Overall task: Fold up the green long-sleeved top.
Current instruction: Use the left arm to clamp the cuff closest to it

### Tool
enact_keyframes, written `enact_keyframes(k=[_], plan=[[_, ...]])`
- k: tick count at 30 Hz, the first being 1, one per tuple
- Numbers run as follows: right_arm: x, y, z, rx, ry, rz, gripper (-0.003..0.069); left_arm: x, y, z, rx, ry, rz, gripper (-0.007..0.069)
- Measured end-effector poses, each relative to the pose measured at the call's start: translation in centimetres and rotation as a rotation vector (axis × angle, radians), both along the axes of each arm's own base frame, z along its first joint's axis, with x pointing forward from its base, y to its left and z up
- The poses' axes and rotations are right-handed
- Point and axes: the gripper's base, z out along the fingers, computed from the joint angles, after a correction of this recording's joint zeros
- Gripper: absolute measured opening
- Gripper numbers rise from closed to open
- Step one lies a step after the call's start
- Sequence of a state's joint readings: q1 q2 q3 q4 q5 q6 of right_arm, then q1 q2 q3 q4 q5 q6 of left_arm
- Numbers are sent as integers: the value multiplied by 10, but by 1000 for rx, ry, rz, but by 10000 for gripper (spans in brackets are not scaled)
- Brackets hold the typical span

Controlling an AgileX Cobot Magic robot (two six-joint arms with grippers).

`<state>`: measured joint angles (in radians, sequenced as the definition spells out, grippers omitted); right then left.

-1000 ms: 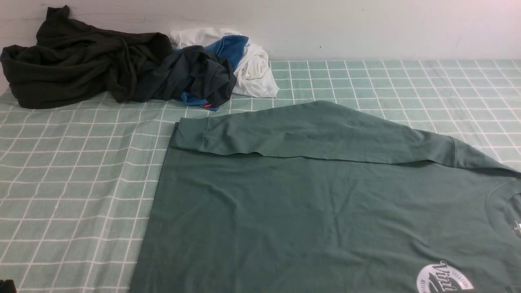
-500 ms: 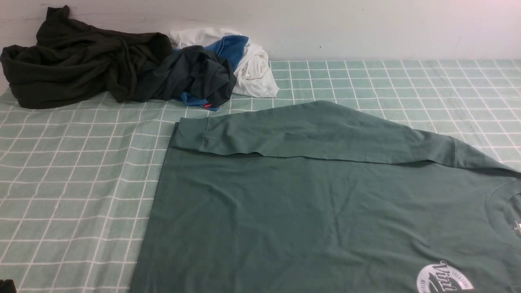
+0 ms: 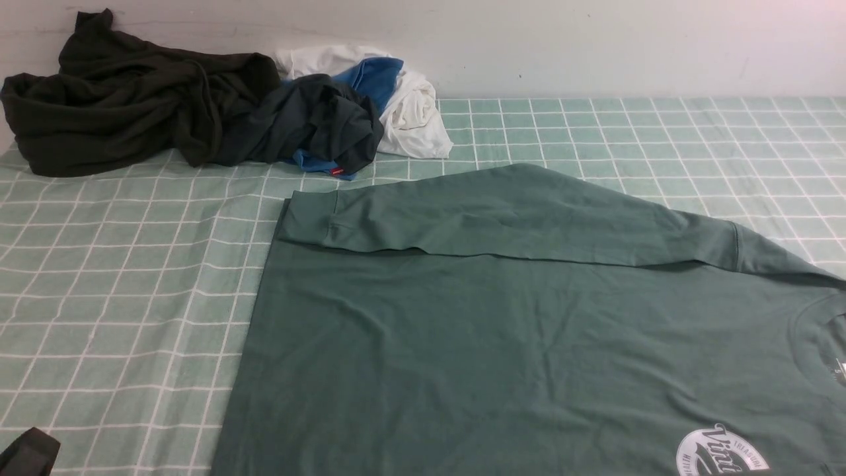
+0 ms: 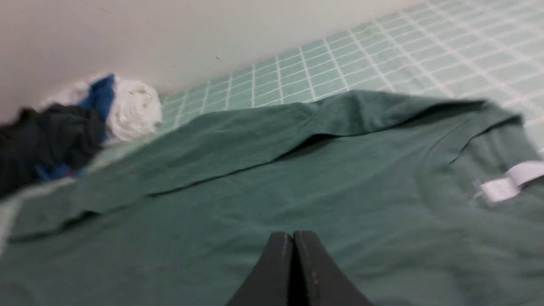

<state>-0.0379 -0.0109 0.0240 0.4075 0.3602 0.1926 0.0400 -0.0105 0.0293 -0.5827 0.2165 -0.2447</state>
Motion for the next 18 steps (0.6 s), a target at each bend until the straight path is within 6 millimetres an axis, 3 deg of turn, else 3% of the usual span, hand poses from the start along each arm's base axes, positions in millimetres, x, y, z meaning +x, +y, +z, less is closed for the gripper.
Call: enact_keyframes(k=[2, 6, 13, 18], plan=[[0, 5, 2, 271, 2, 10, -14, 0, -1, 1, -74, -7, 0, -3], [0, 8, 7, 489, -16, 20, -14, 0, -1, 2, -100, -9, 0, -3], [0, 6, 9, 382, -57, 18, -14, 0, -1, 2, -83, -17, 1, -3], [1, 5, 9, 237, -83, 23, -14, -1, -2, 13, 79, -52, -24, -3]])
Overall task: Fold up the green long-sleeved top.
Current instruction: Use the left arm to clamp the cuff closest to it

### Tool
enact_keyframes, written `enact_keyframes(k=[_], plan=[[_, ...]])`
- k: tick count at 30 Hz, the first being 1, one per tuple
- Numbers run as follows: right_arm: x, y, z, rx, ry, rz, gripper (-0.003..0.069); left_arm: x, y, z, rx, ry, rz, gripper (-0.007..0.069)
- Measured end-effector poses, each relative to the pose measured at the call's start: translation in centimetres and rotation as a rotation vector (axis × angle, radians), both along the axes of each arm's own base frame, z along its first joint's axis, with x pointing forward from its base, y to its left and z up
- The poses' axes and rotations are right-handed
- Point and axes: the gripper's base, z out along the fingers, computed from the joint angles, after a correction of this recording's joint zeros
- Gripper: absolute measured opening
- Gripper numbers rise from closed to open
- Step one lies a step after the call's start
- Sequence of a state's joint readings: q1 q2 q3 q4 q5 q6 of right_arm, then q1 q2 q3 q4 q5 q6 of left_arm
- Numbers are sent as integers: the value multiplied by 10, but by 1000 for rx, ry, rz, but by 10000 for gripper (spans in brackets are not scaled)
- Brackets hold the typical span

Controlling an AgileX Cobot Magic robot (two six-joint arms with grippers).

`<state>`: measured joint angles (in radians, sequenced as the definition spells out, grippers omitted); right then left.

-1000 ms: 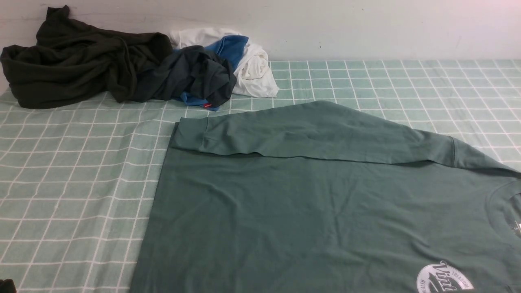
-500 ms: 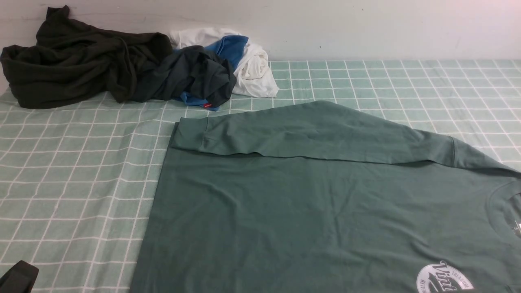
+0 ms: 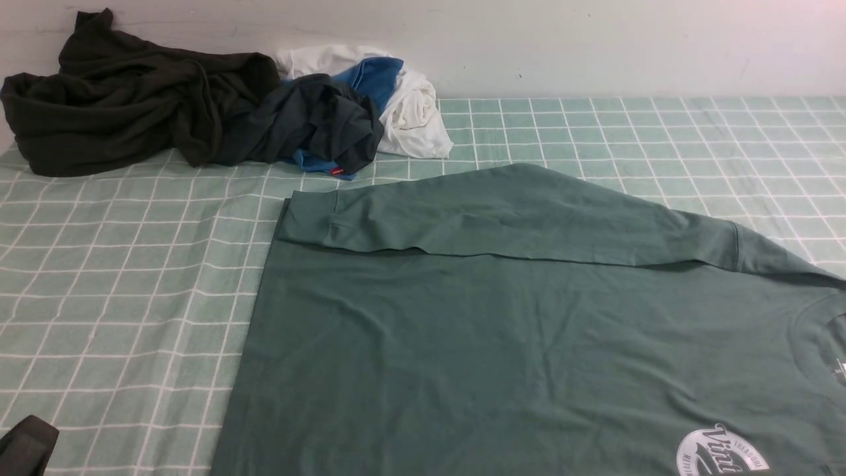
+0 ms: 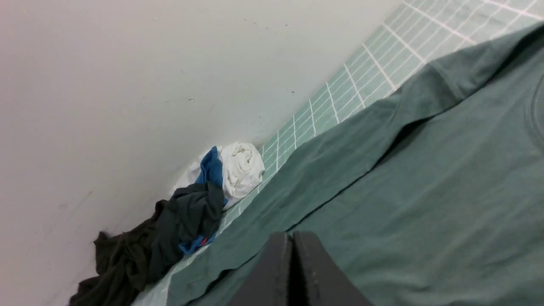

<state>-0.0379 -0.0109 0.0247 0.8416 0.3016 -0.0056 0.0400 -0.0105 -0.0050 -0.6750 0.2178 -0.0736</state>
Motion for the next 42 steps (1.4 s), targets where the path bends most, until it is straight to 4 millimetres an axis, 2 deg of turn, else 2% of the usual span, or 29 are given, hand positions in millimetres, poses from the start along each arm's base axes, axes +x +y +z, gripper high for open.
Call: enact_keyframes(k=[2, 4, 6, 7, 8, 10, 11, 12, 13, 15, 16, 17, 19, 21, 23, 25, 31, 35, 36, 38, 41, 42], plan=[[0, 0, 7, -129, -25, 4, -14, -3, -3, 25, 147, -39, -41, -3], [1, -1, 14, -184, -30, 2, -14, -3, -5, 33, 203, -23, -64, -3], [8, -2, 34, -311, -23, 0, -14, 7, -8, 47, 343, 84, -137, -3], [10, -3, 38, -346, -17, 3, -14, 9, -8, 49, 380, 105, -154, -3], [23, -2, 55, -456, 41, 41, -14, 20, -10, 62, 513, 215, -240, -3], [39, 1, 75, -559, 104, 116, -14, 35, -9, 72, 650, 341, -329, -3], [41, 1, 77, -570, 113, 127, -14, 35, -9, 75, 657, 337, -335, -3], [59, 6, 95, -655, 197, 241, -14, 51, -7, 85, 764, 449, -413, -3], [61, 6, 97, -663, 207, 256, -14, 51, -7, 87, 769, 445, -418, -3], [87, 15, 118, -721, 325, 443, -14, 71, -9, 97, 852, 557, -525, -3], [88, 16, 115, -717, 344, 461, -14, 73, -10, 98, 853, 564, -533, -3], [100, 22, 122, -730, 395, 561, -14, 81, -15, 99, 865, 604, -596, -3], [112, 37, 120, -760, 491, 737, -14, 92, -29, 92, 887, 667, -726, 1], [115, 49, 112, -783, 572, 863, -14, 98, -40, 83, 901, 712, -815, 11], [114, 54, 105, -797, 642, 933, -14, 100, -48, 76, 916, 745, -878, 22], [109, 63, 90, -851, 787, 1049, -14, 107, -63, 58, 954, 826, -993, 63], [103, 68, 78, -952, 875, 1078, -14, 123, -88, 27, 1028, 921, -1118, 186], [103, 68, 77, -964, 874, 1072, -14, 136, -106, -3, 1077, 952, -1168, 311], [103, 68, 77, -964, 872, 1071, -14, 137, -107, -4, 1078, 954, -1170, 311], [106, 69, 78, -966, 839, 1047, -14, 143, -114, -18, 1094, 959, -1186, 354], [108, 70, 78, -967, 821, 1035, -14, 148, -117, -29, 1094, 979, -1188, 365], [109, 70, 79, -967, 813, 1029, -14, 150, -118, -38, 1097, 1003, -1195, 367]])
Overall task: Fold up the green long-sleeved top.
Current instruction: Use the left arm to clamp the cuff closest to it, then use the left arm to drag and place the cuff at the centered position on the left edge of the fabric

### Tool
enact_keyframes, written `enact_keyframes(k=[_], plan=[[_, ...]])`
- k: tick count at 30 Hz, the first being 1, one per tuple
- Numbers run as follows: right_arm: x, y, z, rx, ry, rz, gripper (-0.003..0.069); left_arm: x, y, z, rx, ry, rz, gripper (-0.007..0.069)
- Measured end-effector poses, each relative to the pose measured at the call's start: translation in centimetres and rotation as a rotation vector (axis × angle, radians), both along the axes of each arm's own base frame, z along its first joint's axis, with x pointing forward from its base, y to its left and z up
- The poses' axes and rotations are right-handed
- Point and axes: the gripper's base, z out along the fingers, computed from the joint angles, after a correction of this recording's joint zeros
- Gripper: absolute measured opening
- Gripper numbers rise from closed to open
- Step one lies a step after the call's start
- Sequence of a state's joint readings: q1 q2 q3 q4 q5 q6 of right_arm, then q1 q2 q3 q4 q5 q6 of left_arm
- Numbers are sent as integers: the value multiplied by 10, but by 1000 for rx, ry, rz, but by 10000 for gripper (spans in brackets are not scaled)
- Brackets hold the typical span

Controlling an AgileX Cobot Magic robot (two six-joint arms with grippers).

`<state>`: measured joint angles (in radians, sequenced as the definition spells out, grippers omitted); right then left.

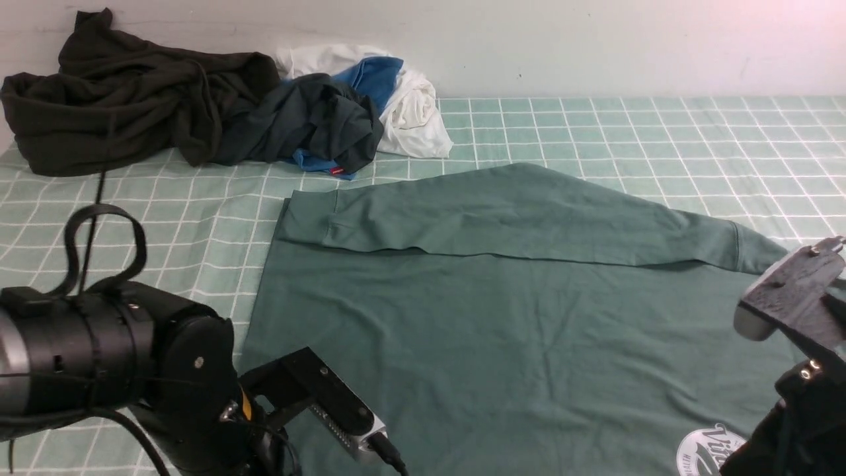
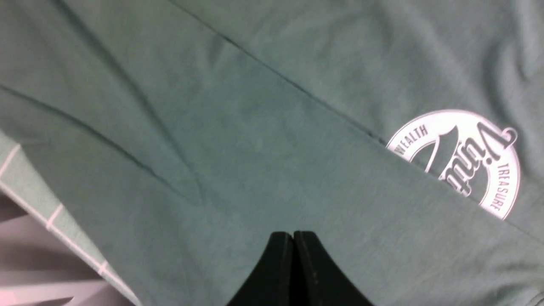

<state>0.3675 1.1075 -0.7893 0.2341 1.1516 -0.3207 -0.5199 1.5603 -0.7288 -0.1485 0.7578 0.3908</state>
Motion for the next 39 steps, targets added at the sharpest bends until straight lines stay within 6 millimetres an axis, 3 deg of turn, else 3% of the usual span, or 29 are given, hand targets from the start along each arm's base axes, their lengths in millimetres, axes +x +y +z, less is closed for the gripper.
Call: enact_keyframes(k=[6, 9, 12, 15, 21, 24, 25, 30, 34, 39], plan=[[1, 0, 0, 4, -11, -2, -14, 4, -2, -9, 22, 28, -6, 329], [1, 0, 0, 5, -17, -4, -14, 7, -3, -8, 26, 30, -10, 234], [2, 1, 0, 8, -26, -6, -14, 12, -7, -2, 33, 57, -15, 92], [3, 1, 0, 10, -33, -8, -14, 20, -12, 12, 27, 58, -23, 36], [9, -2, 1, -21, -98, -20, -14, 58, -30, 79, 7, -67, -73, 27], [11, -4, 1, -35, -120, -44, -14, 68, -34, 102, -1, -124, -83, 27], [13, -6, 2, -51, -138, -68, -14, 77, -38, 122, -12, -174, -87, 27], [18, -14, 2, -119, -178, -149, -14, 97, -46, 156, -20, -250, -92, 27], [21, -21, 3, -174, -207, -223, -14, 120, -54, 153, 15, -270, -96, 27], [23, -26, 4, -206, -231, -283, -14, 155, -54, 112, 71, -196, -67, 27]])
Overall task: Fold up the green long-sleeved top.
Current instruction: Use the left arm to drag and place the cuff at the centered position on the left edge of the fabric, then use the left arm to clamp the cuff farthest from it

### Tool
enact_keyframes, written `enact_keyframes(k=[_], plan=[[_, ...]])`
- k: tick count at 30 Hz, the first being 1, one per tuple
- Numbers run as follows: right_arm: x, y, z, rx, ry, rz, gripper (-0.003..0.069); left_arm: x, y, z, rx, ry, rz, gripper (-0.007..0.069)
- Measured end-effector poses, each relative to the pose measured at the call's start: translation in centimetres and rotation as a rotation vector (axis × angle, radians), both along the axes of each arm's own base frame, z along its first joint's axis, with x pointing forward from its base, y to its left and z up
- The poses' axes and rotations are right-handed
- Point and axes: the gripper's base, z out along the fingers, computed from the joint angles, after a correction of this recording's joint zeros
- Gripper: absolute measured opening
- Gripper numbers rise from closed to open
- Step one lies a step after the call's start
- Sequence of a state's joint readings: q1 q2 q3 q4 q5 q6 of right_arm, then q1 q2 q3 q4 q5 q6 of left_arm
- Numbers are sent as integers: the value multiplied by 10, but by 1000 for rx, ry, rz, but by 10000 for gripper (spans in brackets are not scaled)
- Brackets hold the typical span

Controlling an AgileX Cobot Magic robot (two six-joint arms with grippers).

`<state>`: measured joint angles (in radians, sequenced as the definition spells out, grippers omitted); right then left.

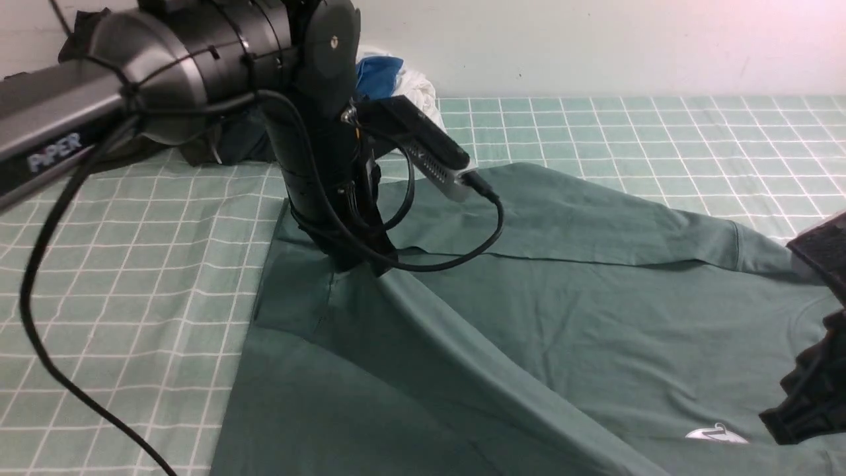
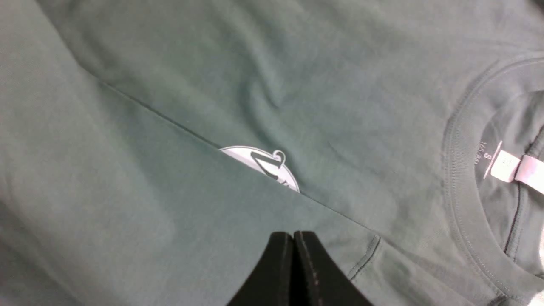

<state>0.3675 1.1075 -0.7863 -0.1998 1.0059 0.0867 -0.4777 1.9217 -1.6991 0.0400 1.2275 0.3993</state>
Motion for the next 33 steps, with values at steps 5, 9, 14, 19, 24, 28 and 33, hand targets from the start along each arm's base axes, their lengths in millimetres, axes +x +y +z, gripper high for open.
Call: enact_keyframes(k=[5, 9, 14, 19, 24, 28, 33], plan=[[0, 0, 0, -2, -2, -8, -14, 26, 9, -32, 29, 52, 39, 27], [1, 0, -1, -1, -3, -7, -14, 45, 19, -41, 28, 52, 75, 30], [5, 2, -3, 0, -4, -3, -14, 56, 22, -47, 23, 50, 102, 75], [11, 4, -11, -10, 23, 0, -14, 61, 20, -51, 17, 49, 132, 221], [13, 5, -14, -12, 31, 1, -14, 71, 29, -42, -24, 9, 257, 405], [14, 6, -14, -7, 19, 4, -14, 84, 46, -39, -71, -51, 361, 465], [17, 7, -12, 7, -10, 11, -14, 105, 66, -56, -127, -112, 493, 472]])
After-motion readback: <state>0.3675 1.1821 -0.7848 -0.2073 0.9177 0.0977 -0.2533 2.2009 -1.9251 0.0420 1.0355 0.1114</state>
